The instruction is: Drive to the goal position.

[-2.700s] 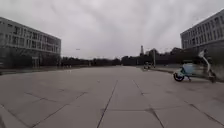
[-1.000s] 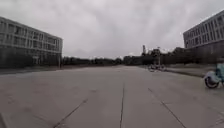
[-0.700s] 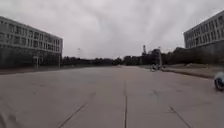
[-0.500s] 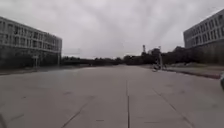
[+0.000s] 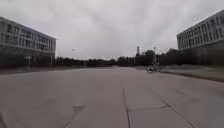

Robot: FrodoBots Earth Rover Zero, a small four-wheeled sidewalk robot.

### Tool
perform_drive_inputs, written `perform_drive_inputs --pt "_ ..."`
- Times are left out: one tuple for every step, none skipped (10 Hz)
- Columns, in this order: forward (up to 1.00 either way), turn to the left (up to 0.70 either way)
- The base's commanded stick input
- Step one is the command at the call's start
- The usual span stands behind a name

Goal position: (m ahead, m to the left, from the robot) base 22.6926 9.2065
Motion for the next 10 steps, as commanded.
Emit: perform_drive_inputs --pt "1.00 0.00" --pt "1.00 0.00" --pt "1.00 0.00" --pt "1.00 0.00" --pt "1.00 -0.21" --pt "1.00 -0.06" --pt "1.00 0.00" --pt "1.00 0.00" --pt "1.00 -0.05" --pt "1.00 -0.19"
